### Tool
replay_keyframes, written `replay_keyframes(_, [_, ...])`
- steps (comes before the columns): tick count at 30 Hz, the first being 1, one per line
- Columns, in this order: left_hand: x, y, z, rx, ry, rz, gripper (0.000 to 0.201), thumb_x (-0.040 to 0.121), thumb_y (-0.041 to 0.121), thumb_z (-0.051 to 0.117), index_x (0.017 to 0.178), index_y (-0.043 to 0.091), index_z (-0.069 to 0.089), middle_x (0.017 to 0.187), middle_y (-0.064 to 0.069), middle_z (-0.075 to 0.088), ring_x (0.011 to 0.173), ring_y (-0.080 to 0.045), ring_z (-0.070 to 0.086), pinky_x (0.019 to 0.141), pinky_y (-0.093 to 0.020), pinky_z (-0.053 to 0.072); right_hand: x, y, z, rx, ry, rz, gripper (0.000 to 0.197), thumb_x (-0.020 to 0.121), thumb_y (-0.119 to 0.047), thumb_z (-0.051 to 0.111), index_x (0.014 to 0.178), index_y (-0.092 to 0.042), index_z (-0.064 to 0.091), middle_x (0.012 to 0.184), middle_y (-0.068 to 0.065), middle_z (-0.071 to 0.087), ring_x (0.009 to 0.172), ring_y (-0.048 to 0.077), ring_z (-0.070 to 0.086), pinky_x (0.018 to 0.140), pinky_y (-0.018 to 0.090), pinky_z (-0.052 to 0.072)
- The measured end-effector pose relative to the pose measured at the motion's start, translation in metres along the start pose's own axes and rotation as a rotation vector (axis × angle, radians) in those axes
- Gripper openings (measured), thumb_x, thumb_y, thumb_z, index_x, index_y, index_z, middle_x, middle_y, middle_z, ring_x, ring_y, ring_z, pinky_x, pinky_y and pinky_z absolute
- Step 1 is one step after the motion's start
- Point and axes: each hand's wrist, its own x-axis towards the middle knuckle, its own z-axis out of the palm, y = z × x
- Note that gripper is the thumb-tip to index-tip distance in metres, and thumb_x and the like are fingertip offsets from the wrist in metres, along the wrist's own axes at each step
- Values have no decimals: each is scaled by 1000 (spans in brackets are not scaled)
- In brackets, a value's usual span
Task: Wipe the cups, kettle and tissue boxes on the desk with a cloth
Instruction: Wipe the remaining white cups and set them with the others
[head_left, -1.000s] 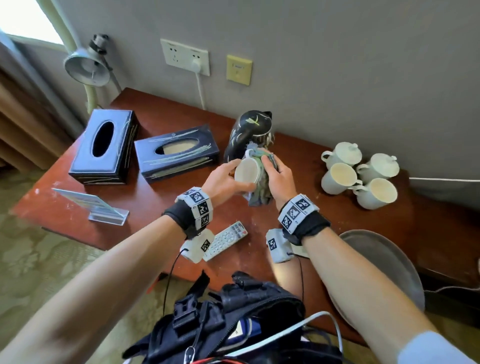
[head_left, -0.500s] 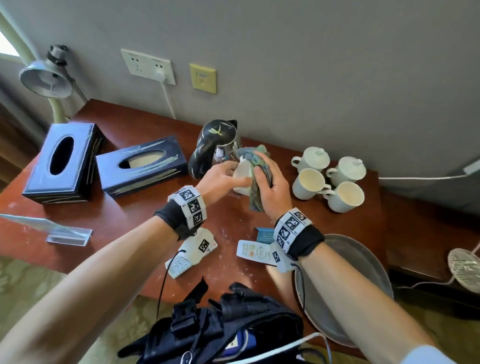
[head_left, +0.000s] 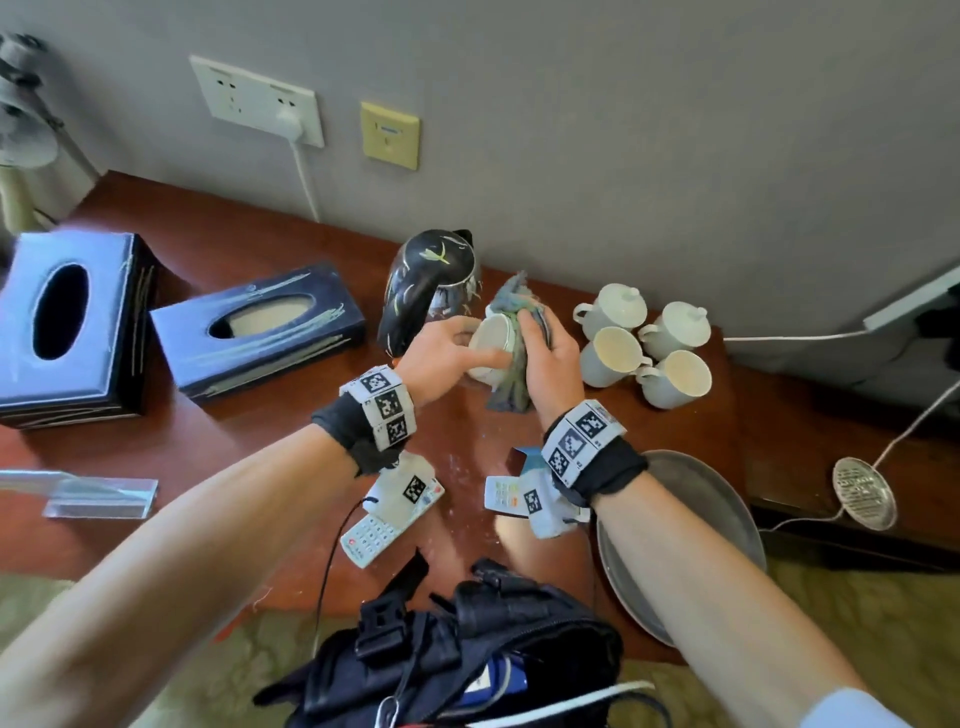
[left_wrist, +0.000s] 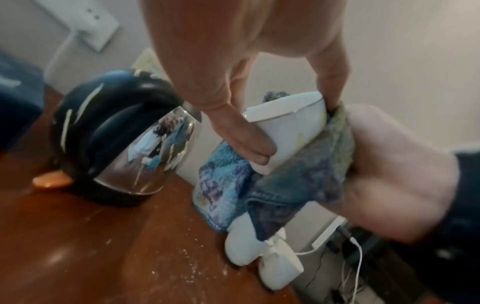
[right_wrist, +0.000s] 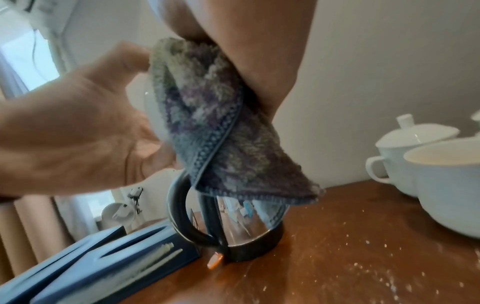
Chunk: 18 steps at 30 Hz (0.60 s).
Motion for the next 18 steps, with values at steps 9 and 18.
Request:
replay_keyframes(9, [-3, 7, -20, -249, -104, -125, 28, 89, 28, 68, 112, 12, 70, 96, -9, 76, 87, -21, 73, 73, -33, 58, -15, 14, 17, -234, 46, -295, 36, 99, -35, 44, 133, -26, 53, 135, -1, 56, 126, 7, 51, 108, 25, 38])
replay_keyframes(18, [-7, 21, -23, -229, -189, -145, 19, 89, 17, 67, 105, 7, 72, 100, -5, 76, 85, -11, 72, 69, -20, 55, 16, -10, 0, -141, 206, 44, 23, 98, -32, 51, 80, -25, 64, 91, 2, 69, 93, 25, 64, 93, 49, 50])
